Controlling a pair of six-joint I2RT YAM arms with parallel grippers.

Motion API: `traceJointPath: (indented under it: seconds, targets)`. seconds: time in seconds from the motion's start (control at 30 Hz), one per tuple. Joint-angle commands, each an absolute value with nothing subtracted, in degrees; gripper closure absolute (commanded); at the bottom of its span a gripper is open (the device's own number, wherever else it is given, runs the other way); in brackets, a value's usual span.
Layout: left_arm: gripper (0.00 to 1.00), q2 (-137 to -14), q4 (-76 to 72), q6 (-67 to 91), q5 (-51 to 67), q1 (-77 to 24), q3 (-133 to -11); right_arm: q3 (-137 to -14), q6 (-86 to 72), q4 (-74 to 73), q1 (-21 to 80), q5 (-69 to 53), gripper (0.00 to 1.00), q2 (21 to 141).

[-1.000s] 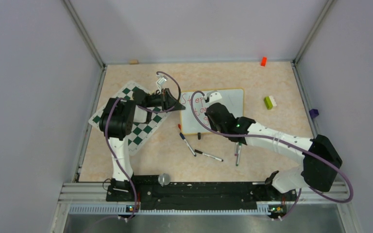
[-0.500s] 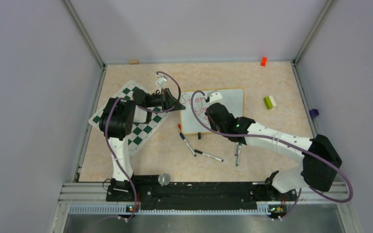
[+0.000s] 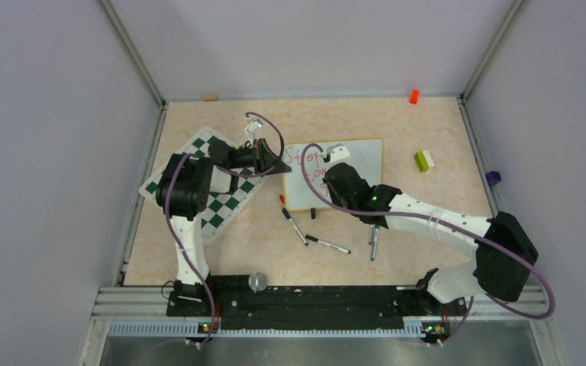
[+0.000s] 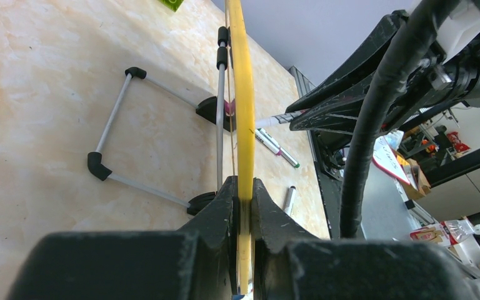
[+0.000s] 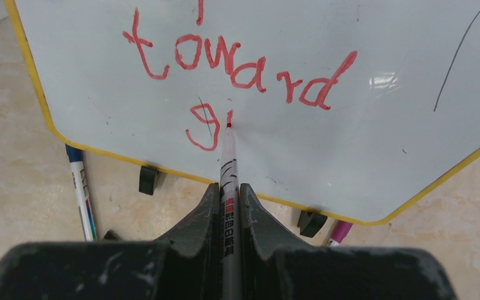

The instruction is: Write a sentence on the whiteboard

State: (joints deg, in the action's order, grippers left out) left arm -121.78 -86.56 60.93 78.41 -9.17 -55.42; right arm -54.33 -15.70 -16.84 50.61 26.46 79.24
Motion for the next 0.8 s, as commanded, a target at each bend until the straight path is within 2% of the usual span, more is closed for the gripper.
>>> traceJointPath:
  seconds: [0.0, 0.77]
  targets:
    - [1.00, -120.50, -92.81, 62.58, 79.02, -9.67, -57.22, -52.40, -16.60, -17.12, 49.56, 25.81, 1.00, 78.03]
    - [1.00, -120.58, -92.81, 62.58, 79.06, -9.67, -57.22, -57.15, -14.89, -16.95, 49.52, 27.71, 1.00, 79.90]
